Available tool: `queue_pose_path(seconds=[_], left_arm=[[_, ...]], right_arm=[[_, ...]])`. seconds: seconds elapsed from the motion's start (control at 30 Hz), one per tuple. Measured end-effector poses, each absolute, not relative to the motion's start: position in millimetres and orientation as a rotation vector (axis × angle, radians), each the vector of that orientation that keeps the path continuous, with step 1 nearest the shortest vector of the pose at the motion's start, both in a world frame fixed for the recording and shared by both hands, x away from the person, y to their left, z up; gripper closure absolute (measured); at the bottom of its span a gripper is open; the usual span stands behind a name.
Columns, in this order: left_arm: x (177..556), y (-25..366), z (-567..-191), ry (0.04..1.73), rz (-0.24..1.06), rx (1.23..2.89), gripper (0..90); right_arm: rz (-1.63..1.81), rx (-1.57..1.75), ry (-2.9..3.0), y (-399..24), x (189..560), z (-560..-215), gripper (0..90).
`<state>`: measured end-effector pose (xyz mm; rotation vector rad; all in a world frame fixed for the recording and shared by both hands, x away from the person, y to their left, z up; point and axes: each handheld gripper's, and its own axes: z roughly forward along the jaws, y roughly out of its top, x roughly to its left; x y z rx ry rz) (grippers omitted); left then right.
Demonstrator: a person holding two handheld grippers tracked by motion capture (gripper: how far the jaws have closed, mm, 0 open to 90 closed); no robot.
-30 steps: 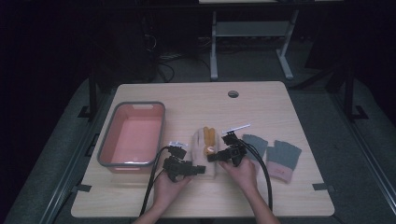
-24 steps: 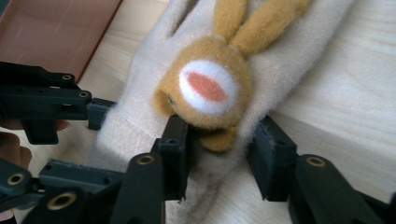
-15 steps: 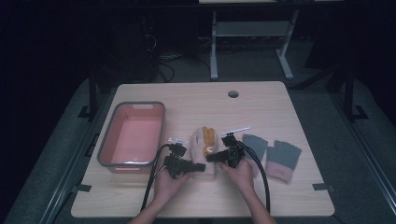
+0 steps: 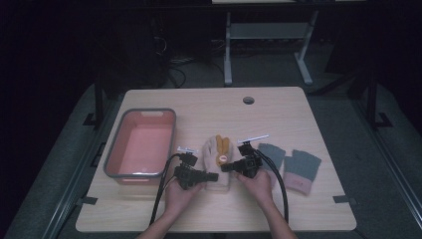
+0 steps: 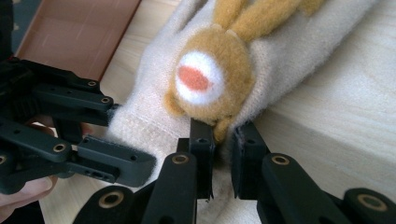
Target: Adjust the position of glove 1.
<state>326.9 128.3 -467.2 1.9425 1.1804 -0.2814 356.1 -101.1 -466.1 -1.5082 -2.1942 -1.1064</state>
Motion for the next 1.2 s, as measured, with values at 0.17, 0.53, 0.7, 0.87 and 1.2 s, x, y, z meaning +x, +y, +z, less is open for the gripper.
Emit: queue_pose_path(seconds=[0.17, 0.53, 0.7, 0.87, 1.2], left_arm=[[327, 129, -466, 1.165, -0.285, 1.93, 66.6], [325, 131, -459, 1.144, -0.283, 1.924, 66.9], [325, 131, -453, 1.125, -0.277, 1.927, 66.9], [325, 132, -450, 1.119, -0.284, 1.915, 66.9], [325, 134, -438, 1.064, -0.266, 1.931, 67.0]], right_arm=[[-1.139, -1.485, -2.216, -103, 354, -462, 81.1], [-1.182, -1.462, -2.215, -108, 351, -454, 81.6], [-1.197, -1.468, -2.191, -110, 349, -448, 81.9], [-1.221, -1.456, -2.186, -113, 349, -445, 82.4], [-1.268, -1.444, -2.156, -115, 346, -434, 83.0]])
